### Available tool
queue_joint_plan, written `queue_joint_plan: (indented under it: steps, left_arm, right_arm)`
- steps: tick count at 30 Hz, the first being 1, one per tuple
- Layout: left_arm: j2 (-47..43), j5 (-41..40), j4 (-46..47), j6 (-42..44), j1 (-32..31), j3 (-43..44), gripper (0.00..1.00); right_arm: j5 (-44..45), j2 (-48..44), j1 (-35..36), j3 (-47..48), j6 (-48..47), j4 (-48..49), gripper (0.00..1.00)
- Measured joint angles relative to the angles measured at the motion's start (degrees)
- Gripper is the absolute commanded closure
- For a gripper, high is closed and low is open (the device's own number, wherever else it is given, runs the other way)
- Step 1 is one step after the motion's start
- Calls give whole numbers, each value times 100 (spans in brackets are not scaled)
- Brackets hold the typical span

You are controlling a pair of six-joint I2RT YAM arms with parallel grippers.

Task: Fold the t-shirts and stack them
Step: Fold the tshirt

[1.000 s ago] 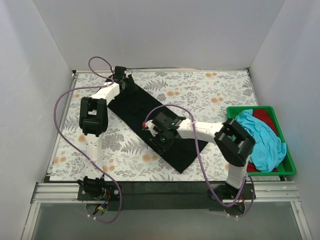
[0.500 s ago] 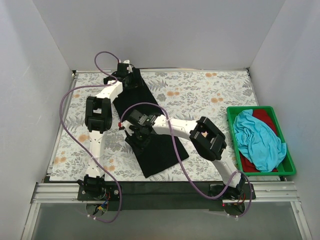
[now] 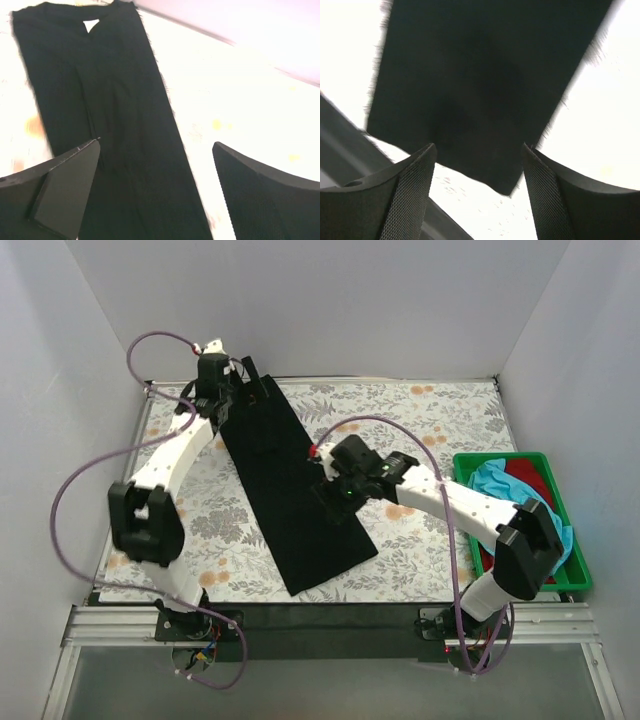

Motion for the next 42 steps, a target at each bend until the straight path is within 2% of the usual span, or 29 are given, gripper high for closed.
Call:
queue_joint_plan:
  steps: [3, 6, 8, 11, 15, 19, 24, 38, 42]
  left_arm:
    - [-1707, -315, -136, -352, -293, -1163, 17]
    - [-3027, -367, -575, -844, -758, -2345, 19]
    - [-3595, -293, -994, -1268, -1117, -3126, 21]
    - [-3971, -68, -1617, -1930, -1773, -4197, 25]
    - [-4092, 315, -2413, -2688, -2531, -5005, 28]
    - [-3932, 549, -2638, -3084, -2885, -5021, 29]
    - [-3005, 800, -2645, -3303, -3268, -4892, 32]
    - [-1888, 1292, -2533, -3401, -3595, -4723, 41]
    - [-1659, 1460, -2529, -3329, -3679, -4581, 52]
  right_arm:
    - [26, -367, -522, -807, 116, 74, 38]
    - [81, -533, -710, -1320, 201, 57, 41]
    - [125, -656, -754, -1550, 286, 68, 43]
    - [208, -850, -841, -1825, 389, 168, 48]
    - [269, -1036, -988, -2179, 516, 374, 51]
    - [219, -1032, -1071, -2500, 643, 588, 52]
    - [15, -975, -1071, -2702, 776, 859, 52]
    - [-341, -815, -1071, -3084, 988, 1386, 54]
    - [-358, -807, -1078, -3161, 1062, 1473, 54]
